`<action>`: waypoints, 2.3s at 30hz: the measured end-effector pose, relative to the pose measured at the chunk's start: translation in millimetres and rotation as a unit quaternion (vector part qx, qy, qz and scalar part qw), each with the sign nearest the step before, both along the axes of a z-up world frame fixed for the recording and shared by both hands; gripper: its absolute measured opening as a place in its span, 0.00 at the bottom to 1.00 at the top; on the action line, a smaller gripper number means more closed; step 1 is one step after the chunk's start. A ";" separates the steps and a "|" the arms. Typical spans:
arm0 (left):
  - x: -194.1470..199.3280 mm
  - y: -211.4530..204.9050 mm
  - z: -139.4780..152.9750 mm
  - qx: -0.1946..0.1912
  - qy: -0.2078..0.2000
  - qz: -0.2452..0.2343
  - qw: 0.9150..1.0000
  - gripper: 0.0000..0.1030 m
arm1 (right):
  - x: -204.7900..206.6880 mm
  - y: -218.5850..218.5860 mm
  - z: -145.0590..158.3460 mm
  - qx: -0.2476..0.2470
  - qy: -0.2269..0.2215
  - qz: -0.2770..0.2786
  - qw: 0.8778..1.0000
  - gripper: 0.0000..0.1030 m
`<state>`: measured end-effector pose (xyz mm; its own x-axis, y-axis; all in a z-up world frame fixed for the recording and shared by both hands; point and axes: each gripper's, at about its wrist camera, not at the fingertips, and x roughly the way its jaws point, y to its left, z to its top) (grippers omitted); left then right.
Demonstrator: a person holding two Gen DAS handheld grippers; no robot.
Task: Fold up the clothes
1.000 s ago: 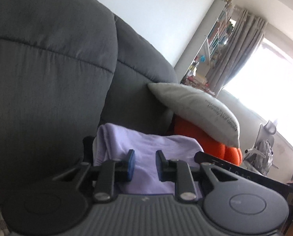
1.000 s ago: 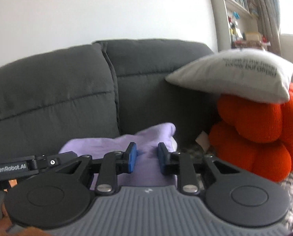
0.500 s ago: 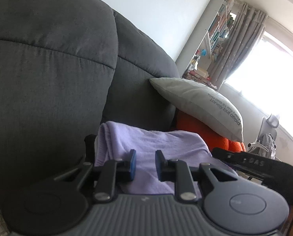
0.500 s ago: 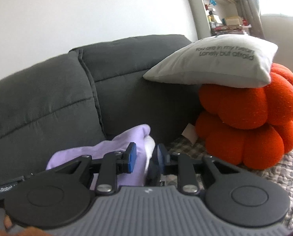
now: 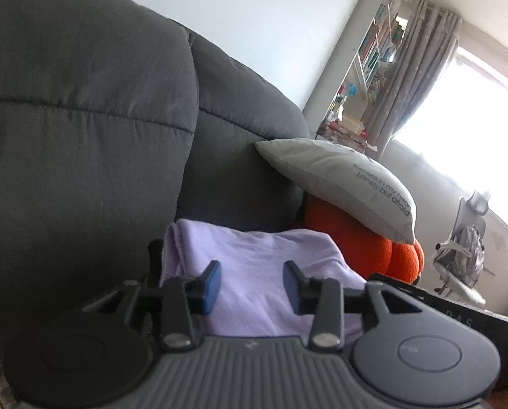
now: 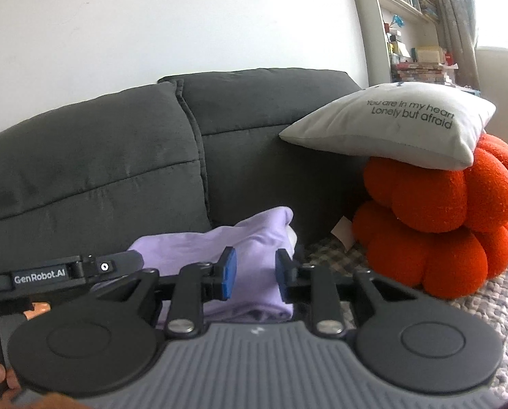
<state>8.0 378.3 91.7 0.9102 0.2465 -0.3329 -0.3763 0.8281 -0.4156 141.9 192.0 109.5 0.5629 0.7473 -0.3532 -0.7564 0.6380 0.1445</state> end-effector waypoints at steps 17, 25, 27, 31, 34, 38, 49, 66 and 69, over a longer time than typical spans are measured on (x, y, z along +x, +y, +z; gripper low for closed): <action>-34.0 -44.5 -1.8 0.030 0.109 0.001 0.994 1.00 | -28.3 -14.9 4.6 -0.074 0.056 0.009 0.996 0.80; -26.2 -61.3 -18.6 0.039 0.173 -0.020 0.984 1.00 | -37.8 -18.4 3.5 -0.109 0.046 0.012 0.993 0.99; -25.0 -63.0 -22.0 0.034 0.187 -0.023 0.981 1.00 | -39.1 -20.2 4.0 -0.115 0.045 0.013 0.992 1.00; -20.8 -68.4 -25.1 0.044 0.230 -0.021 0.972 1.00 | -41.0 -23.1 3.9 -0.122 0.046 0.014 0.991 1.00; -20.3 -75.3 -26.3 0.060 0.243 -0.018 0.968 1.00 | -41.3 -24.8 3.1 -0.125 0.053 0.015 0.991 1.00; -20.5 -80.0 -26.7 0.072 0.252 -0.014 0.965 1.00 | -42.8 -26.7 3.3 -0.130 0.054 0.013 0.990 1.00; -20.2 -88.4 -24.0 0.087 0.262 -0.005 0.961 1.00 | -49.1 -29.0 7.1 -0.142 0.051 0.019 0.988 1.00; -24.2 -94.0 -15.0 0.106 0.265 0.007 0.959 1.00 | -52.7 -36.3 11.1 -0.140 0.053 0.022 0.988 1.00; -25.3 -94.1 -13.6 0.107 0.263 0.009 0.959 1.00 | -53.5 -37.4 12.6 -0.139 0.052 0.024 0.989 1.00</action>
<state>-17.4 284.1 78.1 0.6250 0.3745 -0.6850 -0.5024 0.8645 0.0143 88.4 154.6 122.1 0.4789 0.6385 -0.6025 -0.7767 0.6280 0.0482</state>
